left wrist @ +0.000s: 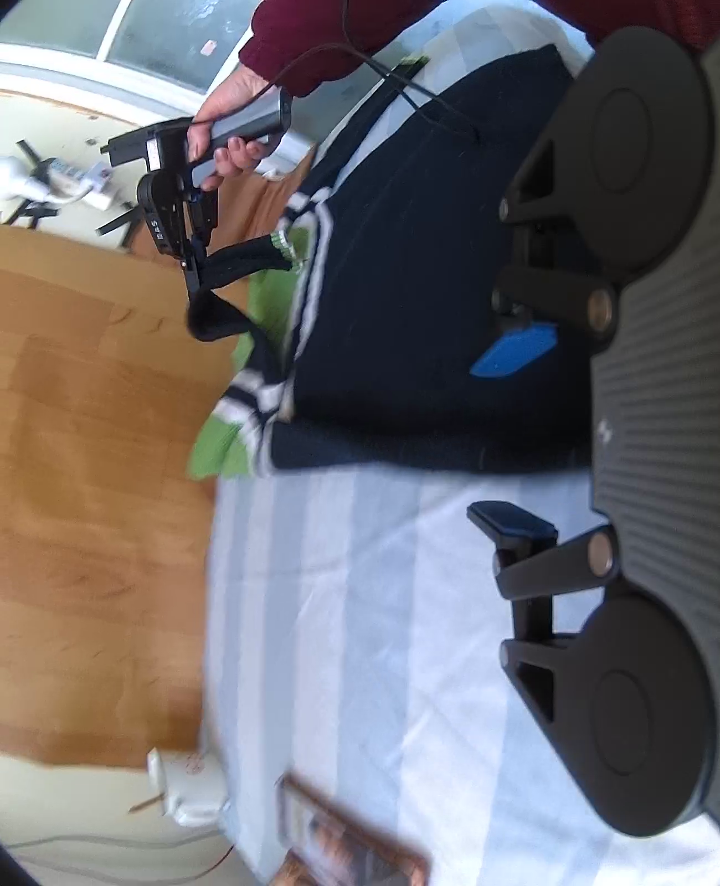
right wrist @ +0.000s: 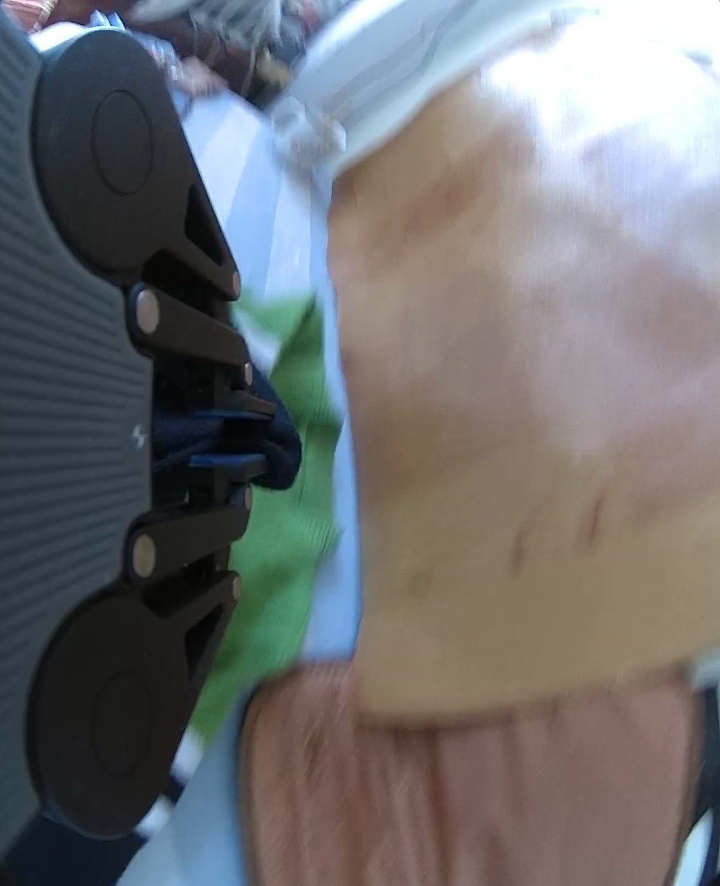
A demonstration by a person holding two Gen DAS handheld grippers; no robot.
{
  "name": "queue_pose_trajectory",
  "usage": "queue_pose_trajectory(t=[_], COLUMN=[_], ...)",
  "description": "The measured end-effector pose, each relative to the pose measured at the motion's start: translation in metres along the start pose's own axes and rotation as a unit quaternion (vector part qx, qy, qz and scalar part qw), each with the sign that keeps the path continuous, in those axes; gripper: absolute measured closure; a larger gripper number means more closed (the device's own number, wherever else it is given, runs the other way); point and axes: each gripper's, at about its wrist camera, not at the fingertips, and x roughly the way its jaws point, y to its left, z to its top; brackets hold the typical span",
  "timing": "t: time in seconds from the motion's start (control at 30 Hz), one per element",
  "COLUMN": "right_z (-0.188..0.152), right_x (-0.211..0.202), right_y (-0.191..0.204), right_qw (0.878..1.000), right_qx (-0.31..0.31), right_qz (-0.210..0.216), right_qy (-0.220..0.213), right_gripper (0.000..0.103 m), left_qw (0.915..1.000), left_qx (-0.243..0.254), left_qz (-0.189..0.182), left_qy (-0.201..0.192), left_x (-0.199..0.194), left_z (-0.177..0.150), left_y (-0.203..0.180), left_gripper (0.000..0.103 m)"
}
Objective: Fold small clothes
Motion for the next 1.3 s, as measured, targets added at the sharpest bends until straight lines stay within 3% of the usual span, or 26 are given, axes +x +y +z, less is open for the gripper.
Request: queue_pose_trajectory(t=[0.1,0.13,0.2,0.3,0.33,0.4,0.43,0.47,0.53,0.6,0.67,0.73,0.8,0.83,0.87,0.9,0.93,0.97,1.03,1.1,1.13,1.23,1.27,1.3], right_z=[0.007,0.007,0.002,-0.012,-0.018,-0.031,-0.033,-0.032,-0.017,-0.002,0.007,0.009,0.007,0.004,0.001,-0.004,-0.007,-0.007,0.004,0.014,0.014,-0.003,-0.008,-0.007], right_x=[-0.009,-0.012,-0.013,-0.004,0.002,0.015,0.02,0.023,0.022,0.031,0.059,0.098,0.141,0.164,0.185,0.198,0.21,0.214,0.212,0.217,0.228,0.28,0.289,0.285], right_y=[0.028,0.037,0.047,0.033,0.027,0.016,0.013,0.011,0.019,0.04,0.067,0.09,0.106,0.111,0.114,0.116,0.121,0.127,0.139,0.145,0.148,0.151,0.151,0.148], right_qw=[0.997,0.996,0.995,0.989,0.981,0.949,0.935,0.933,0.958,0.978,0.982,0.98,0.976,0.975,0.971,0.966,0.961,0.962,0.969,0.975,0.977,0.976,0.974,0.977], right_qx=[-0.016,-0.033,-0.081,-0.13,-0.155,-0.208,-0.225,-0.225,-0.186,-0.164,-0.173,-0.19,-0.197,-0.197,-0.198,-0.206,-0.216,-0.217,-0.208,-0.175,-0.161,-0.165,-0.174,-0.168], right_qz=[0.08,0.087,0.062,-0.032,-0.084,-0.214,-0.256,-0.267,-0.208,-0.126,-0.074,-0.042,-0.03,-0.031,-0.03,-0.03,-0.036,-0.026,0.038,0.099,0.109,0.059,0.043,0.053], right_qy=[-0.014,-0.014,0.0,0.055,0.079,0.098,0.095,0.089,0.061,0.033,0.028,0.049,0.082,0.102,0.129,0.152,0.169,0.165,0.128,0.091,0.085,0.129,0.137,0.122], right_gripper=[0.088,0.088,0.087,0.085,0.08,0.069,0.068,0.068,0.068,0.056,0.037,0.036,0.036,0.037,0.045,0.063,0.09,0.092,0.093,0.092,0.092,0.083,0.083,0.079], left_qw=[0.9988,0.998,0.9969,0.9972,0.9977,0.9983,0.9975,0.996,0.9905,0.9823,0.9772,0.9781,0.9804,0.9824,0.9842,0.9849,0.9855,0.9876,0.9939,0.9948,0.9945,0.9928,0.9926,0.9923], left_qx=[-0.027,-0.041,-0.056,-0.041,-0.026,0.017,0.048,0.074,0.13,0.177,0.197,0.189,0.174,0.165,0.157,0.152,0.141,0.121,0.05,-0.014,-0.036,-0.049,-0.036,-0.027], left_qz=[0.023,0.027,0.031,0.019,0.014,0.012,0.011,0.011,0.016,0.047,0.074,0.086,0.093,0.087,0.081,0.083,0.094,0.1,0.098,0.101,0.098,0.109,0.115,0.12], left_qy=[-0.033,-0.039,-0.047,-0.06,-0.061,-0.055,-0.051,-0.049,-0.044,-0.038,-0.031,-0.013,0.007,0.009,0.007,0.007,0.002,-0.004,-0.004,-0.002,-0.002,-0.01,-0.012,-0.014], left_x=[-0.012,-0.012,-0.005,0.014,0.024,0.047,0.064,0.077,0.108,0.138,0.16,0.179,0.192,0.194,0.194,0.193,0.19,0.186,0.177,0.174,0.174,0.172,0.172,0.171], left_z=[0.016,0.023,0.037,0.056,0.062,0.075,0.083,0.089,0.101,0.107,0.11,0.112,0.114,0.114,0.115,0.116,0.116,0.117,0.117,0.118,0.119,0.117,0.117,0.116], left_y=[0.019,0.026,0.034,0.026,0.02,0.003,-0.009,-0.02,-0.04,-0.056,-0.061,-0.057,-0.051,-0.047,-0.044,-0.041,-0.037,-0.03,-0.009,0.011,0.019,0.023,0.02,0.017], left_gripper=[0.052,0.052,0.052,0.048,0.046,0.043,0.043,0.043,0.043,0.044,0.045,0.05,0.07,0.071,0.083,0.09,0.091,0.092,0.093,0.093,0.092,0.085,0.08,0.077])
